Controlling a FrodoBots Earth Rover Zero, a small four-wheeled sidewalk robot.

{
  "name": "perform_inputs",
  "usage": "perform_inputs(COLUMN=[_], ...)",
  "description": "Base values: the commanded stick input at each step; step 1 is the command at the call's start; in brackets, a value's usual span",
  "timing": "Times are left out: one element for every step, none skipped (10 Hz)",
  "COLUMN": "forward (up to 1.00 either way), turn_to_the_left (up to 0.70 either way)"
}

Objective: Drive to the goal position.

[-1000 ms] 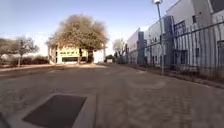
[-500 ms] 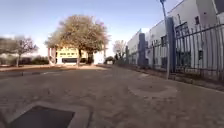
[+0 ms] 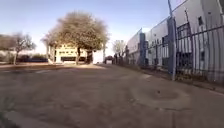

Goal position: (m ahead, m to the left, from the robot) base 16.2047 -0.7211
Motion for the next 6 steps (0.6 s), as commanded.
perform_inputs(forward=[1.0, 1.0, 1.0, 1.0, 1.0, 1.0], turn_to_the_left=[0.0, 0.0, 0.0, 0.0, 0.0, 0.0])
